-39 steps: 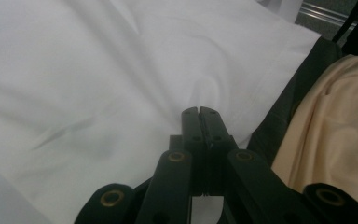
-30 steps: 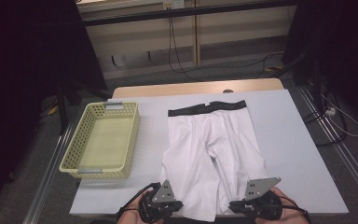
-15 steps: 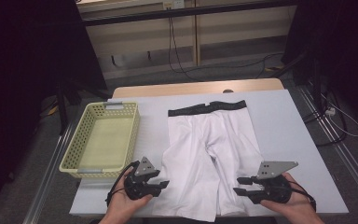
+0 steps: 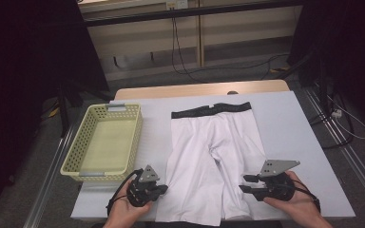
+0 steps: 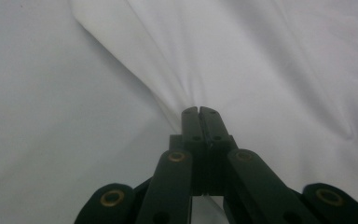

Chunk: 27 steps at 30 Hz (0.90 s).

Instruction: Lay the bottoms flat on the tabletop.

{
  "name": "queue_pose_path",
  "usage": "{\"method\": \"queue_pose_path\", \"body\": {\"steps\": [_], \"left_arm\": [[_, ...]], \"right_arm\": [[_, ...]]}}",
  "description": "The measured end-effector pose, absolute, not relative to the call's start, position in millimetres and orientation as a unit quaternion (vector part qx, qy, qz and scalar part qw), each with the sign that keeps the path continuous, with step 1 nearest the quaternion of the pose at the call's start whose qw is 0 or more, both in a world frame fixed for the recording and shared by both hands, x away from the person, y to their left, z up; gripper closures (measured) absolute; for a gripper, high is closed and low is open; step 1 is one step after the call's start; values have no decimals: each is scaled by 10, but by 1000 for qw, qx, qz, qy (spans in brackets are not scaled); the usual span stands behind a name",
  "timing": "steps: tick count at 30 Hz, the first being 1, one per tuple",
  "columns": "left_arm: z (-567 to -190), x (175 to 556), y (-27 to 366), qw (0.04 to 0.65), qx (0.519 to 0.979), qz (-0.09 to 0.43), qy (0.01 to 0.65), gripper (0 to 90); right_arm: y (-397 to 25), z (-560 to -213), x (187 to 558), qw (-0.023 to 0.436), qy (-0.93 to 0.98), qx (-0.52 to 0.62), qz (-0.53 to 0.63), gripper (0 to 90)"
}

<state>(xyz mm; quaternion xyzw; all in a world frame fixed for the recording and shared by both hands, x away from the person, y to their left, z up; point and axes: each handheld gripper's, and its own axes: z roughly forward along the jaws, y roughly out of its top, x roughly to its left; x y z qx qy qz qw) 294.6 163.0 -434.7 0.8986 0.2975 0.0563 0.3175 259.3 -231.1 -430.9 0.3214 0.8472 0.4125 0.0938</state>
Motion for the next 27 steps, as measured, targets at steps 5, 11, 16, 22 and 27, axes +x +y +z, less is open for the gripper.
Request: {"method": "queue_pose_path", "body": {"steps": [5, 11, 16, 22, 27], "left_arm": [[-4341, 2908, 1661, 316, 895, 65, 307, 857], [-4295, 2964, 1676, 349, 882, 69, 310, 711], [-4272, 2995, 1644, 380, 865, 90, 315, 502], [-4318, 2994, 1634, 396, 854, 116, 316, 282], [-4302, 3023, 1706, 407, 840, 132, 333, 160]], "right_arm": [[-2172, -4301, 2575, 87, 856, 302, 411, 596], [-2004, -4298, 2598, 83, 863, 283, 410, 592], [-1829, -4329, 2636, 75, 867, 266, 415, 592], [-1793, -4374, 2612, 81, 860, 272, 424, 540], [-1787, -4338, 2624, 97, 847, 282, 441, 455]]}}
